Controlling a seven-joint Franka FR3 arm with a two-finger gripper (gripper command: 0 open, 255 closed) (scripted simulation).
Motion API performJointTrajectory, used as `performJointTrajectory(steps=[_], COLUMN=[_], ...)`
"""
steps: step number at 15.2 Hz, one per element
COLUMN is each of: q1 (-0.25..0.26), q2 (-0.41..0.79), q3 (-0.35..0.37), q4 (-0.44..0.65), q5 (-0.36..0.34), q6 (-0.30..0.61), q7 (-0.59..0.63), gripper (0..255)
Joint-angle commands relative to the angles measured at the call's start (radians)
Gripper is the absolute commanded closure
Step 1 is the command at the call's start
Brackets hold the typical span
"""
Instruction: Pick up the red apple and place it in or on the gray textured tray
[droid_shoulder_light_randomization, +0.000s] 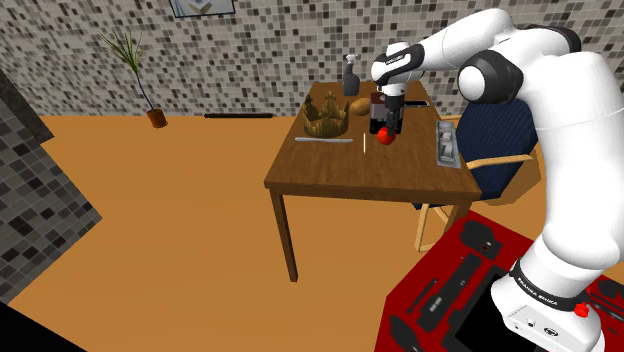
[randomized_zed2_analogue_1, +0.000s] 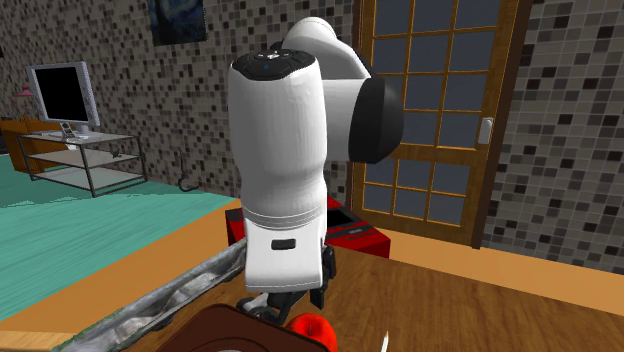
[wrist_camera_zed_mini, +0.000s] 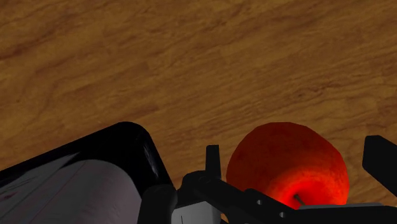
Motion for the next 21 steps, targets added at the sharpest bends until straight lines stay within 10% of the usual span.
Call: performJointTrajectory(steps=[1,3,4,21], q1=[0.0,0.0,0.0,-0.002], q2=[0.001,0.001,0.001,-0.029], q3=[0.0,0.0,0.0,-0.007], q4=[-0.002,-0.002,-0.002,0.059], q5=[0.0,0.0,0.0,-0.012], q6=[0.002,0.002,0.002,-0.088], q7=[0.0,0.0,0.0,0.01], gripper=[0,0,255,255])
